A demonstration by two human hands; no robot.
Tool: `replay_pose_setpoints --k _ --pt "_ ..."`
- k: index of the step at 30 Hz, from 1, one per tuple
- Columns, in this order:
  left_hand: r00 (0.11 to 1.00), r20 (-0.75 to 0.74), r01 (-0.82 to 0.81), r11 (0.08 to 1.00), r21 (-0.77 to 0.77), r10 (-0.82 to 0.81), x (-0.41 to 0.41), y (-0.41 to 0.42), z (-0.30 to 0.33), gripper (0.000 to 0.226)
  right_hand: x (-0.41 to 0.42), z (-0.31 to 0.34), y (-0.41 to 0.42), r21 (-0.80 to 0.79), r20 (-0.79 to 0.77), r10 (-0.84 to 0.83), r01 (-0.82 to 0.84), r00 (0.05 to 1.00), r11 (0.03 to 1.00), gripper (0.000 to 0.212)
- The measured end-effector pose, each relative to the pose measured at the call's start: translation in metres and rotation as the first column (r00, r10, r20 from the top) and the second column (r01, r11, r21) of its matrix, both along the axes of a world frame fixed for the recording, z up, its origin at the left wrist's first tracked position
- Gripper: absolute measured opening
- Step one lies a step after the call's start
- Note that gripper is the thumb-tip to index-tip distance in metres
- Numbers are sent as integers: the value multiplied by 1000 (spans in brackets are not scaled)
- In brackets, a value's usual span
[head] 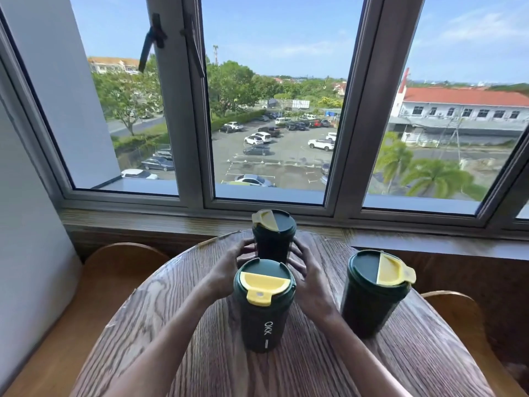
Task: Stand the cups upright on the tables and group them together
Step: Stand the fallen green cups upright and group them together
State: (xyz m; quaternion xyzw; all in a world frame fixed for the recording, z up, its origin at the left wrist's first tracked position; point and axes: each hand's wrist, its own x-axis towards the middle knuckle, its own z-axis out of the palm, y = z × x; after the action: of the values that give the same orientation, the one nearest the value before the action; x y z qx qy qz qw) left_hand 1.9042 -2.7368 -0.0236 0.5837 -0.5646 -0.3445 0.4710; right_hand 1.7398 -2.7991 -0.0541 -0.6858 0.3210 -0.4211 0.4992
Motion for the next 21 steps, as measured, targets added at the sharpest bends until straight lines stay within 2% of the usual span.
replay_pose_setpoints --k 3,5,8,11,13,15,17,21 --pt "997 73 -43 998 53 39 25 7 -16 61 -17 1 13 47 -74 -33 37 997 998 53" --pt "997 49 -56 997 49 54 39 22 -24 55 -33 0 24 74 -121 -52 61 991 995 50" --pt "1000 -3 -3 996 84 3 44 59 -27 53 -54 -1 45 122 -156 39 -20 987 992 50" --pt "978 -125 184 974 133 -167 33 90 -29 65 -64 -1 67 151 -122 187 -168 975 974 59" --pt "972 -146 198 975 96 -183 19 96 -31 68 -60 -1 80 147 -117 243 -225 963 963 75" --pt "987 -123 106 994 28 -102 4 95 -32 60 -52 -1 91 120 -105 212 -200 972 973 80" --pt "994 -108 32 999 -19 -34 -9 92 -33 56 -49 -1 95 89 -83 130 -122 988 989 75" --pt "991 -119 57 997 -48 -63 -35 86 -35 59 -66 -4 97 78 -63 4 1 998 997 68"
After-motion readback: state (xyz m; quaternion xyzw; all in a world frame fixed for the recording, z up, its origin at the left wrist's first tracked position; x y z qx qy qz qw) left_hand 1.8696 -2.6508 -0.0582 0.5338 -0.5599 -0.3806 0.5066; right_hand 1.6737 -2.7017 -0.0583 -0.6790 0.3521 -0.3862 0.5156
